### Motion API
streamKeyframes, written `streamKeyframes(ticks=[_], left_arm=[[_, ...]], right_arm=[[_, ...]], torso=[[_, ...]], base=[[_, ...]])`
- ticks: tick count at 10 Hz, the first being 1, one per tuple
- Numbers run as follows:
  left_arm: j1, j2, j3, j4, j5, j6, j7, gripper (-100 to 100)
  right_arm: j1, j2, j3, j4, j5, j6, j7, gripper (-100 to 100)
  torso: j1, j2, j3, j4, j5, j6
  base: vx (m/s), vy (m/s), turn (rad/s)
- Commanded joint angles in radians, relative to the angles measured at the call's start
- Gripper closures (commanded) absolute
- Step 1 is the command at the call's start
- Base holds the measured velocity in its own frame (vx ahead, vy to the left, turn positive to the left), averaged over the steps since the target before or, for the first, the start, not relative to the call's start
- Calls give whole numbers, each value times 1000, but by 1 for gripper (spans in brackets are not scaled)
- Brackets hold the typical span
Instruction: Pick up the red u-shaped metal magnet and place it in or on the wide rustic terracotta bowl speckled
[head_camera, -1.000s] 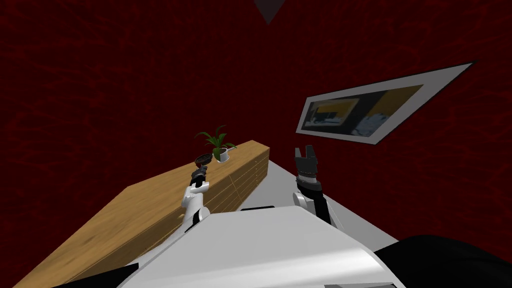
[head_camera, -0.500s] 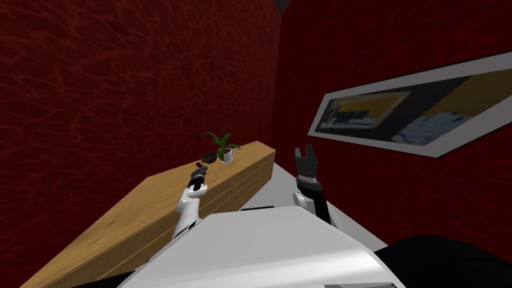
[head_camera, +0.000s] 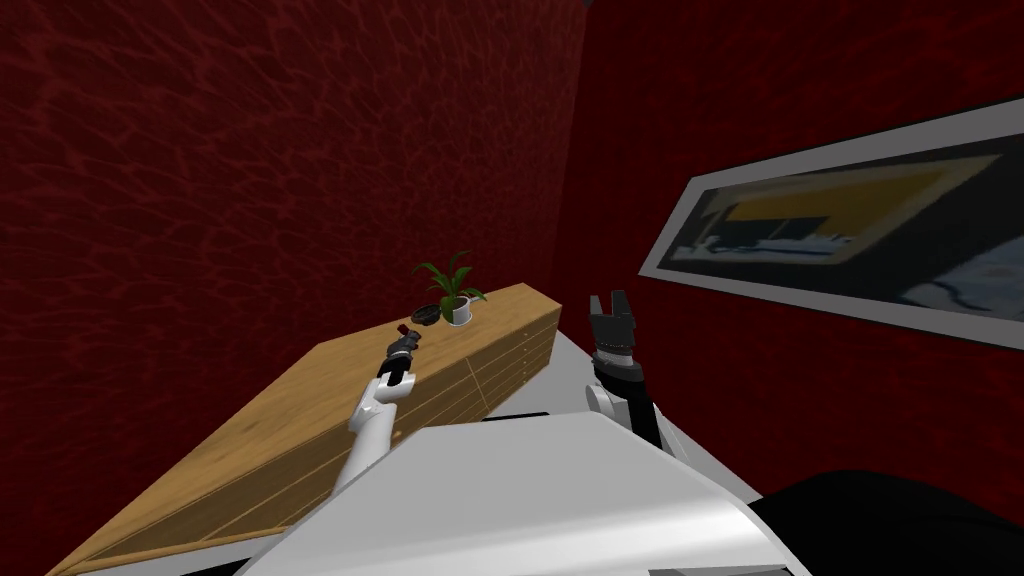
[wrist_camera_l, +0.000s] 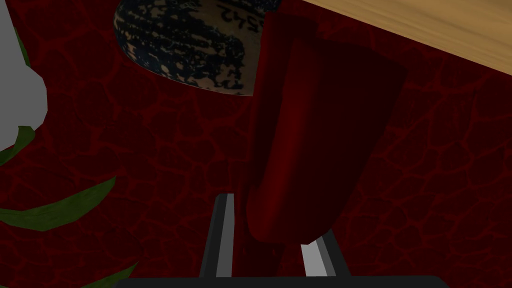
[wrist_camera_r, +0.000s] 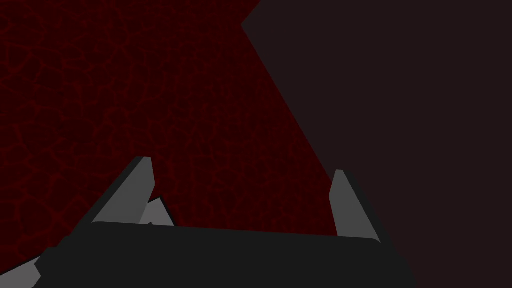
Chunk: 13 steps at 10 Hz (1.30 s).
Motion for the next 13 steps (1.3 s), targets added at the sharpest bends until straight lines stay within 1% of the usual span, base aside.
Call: streamKeyframes(ticks=[1, 2, 3, 4, 5, 6, 7, 8, 9, 10, 11, 12, 13], left_arm=[[45, 9, -50, -39, 15, 4, 29, 100], [45, 9, -68, -39, 15, 4, 29, 100], [85, 18, -101, -75, 29, 8, 55, 100], [85, 18, -121, -75, 29, 8, 55, 100], [126, 26, -155, -111, 43, 12, 82, 100], [126, 26, -175, -111, 43, 12, 82, 100], [166, 34, -213, -148, 57, 17, 108, 100], [166, 34, -229, -148, 57, 17, 108, 100], [165, 31, -215, -147, 54, 17, 103, 100], [166, 31, -218, -149, 55, 17, 105, 0], [139, 71, -204, -172, 55, 12, 87, 100], [118, 98, -193, -189, 64, 8, 77, 100], [118, 101, -193, -189, 64, 8, 77, 100]], right_arm=[[0, 0, 0, 0, 0, 0, 0, 0], [0, 0, 0, 0, 0, 0, 0, 0], [0, 0, 0, 0, 0, 0, 0, 0], [0, 0, 0, 0, 0, 0, 0, 0], [0, 0, 0, 0, 0, 0, 0, 0], [0, 0, 0, 0, 0, 0, 0, 0], [0, 0, 0, 0, 0, 0, 0, 0], [0, 0, 0, 0, 0, 0, 0, 0], [0, 0, 0, 0, 0, 0, 0, 0], [0, 0, 0, 0, 0, 0, 0, 0], [0, 0, 0, 0, 0, 0, 0, 0], [0, 0, 0, 0, 0, 0, 0, 0], [0, 0, 0, 0, 0, 0, 0, 0]], torso=[[0, 0, 0, 0, 0, 0], [0, -1, 0, 0, 0, -2], [-1, 0, 0, 0, -1, 1], [-1, 0, 0, 0, -1, -1], [-1, 0, 0, 0, 0, 1], [-1, -1, 0, 0, -1, -2], [-1, 0, 0, 0, -1, 1], [0, -1, 0, 0, -1, -1], [0, 0, 0, 0, 0, 1], [1, 1, 1, 0, 0, 1], [2, 2, 1, 1, 0, 1], [0, 4, 3, 2, -2, 1], [-3, 5, 4, 3, -3, 2]], base=[[98, -42, 220], [79, -46, 125], [79, -41, 193], [75, -31, 142], [97, -45, 270], [76, -44, 129], [90, -27, 190], [75, -33, 117], [24, -16, 11], [0, 0, 0], [-10, -41, -24], [-34, -65, -18], [-19, -42, -17]])
